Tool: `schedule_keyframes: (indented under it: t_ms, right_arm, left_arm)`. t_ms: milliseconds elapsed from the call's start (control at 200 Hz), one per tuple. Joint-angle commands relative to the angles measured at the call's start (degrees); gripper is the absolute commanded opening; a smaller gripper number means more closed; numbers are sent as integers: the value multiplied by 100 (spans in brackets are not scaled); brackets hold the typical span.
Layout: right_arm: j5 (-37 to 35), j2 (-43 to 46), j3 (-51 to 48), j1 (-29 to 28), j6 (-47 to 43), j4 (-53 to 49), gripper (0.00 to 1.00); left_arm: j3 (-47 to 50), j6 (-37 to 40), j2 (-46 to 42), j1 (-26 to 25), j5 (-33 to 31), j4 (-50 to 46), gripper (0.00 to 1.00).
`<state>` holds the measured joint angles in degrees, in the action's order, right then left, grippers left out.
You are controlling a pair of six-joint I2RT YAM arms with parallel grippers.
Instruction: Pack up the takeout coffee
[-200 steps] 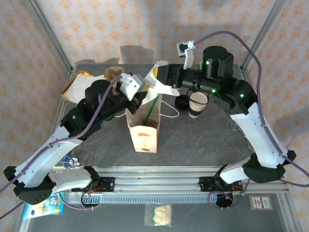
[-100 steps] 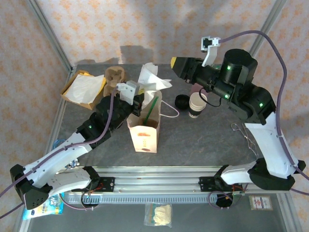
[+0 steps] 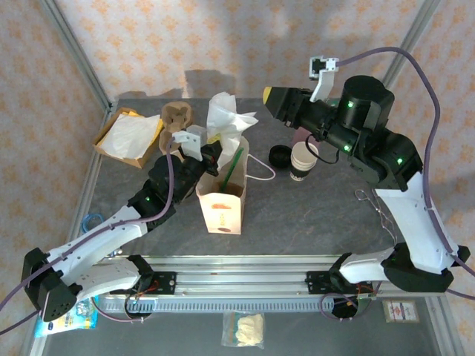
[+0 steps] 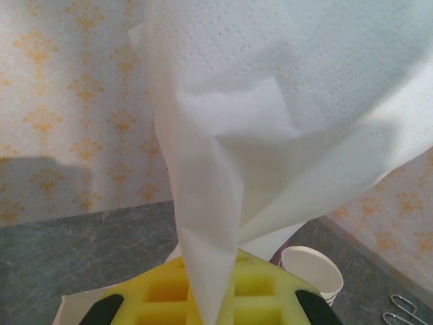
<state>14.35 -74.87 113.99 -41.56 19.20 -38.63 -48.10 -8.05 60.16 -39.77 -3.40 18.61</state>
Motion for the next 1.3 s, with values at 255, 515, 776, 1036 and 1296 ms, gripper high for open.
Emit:
schedule_keyframes:
  t_ms: [255, 515, 776, 1036, 1296]
  right_arm:
    - [-81, -27, -130, 12, -50, 277, 37]
    - [-88, -28, -206, 13, -13, 321, 37]
    - [-90, -30, -281, 19, -20, 338, 37]
    - [-107, -47, -307, 16, -48, 376, 38]
    - [-99, 2, -351, 16, -60, 442, 38]
  left_arm:
    - [252, -389, 72, 434, 1069, 678, 0]
    - [562, -517, 182, 479, 1298, 882, 0]
    - [898, -467, 283, 540, 1157, 1118, 0]
    - [668, -287, 418, 615, 1053, 660, 5]
    - [201, -200, 627, 622, 1175, -99, 16]
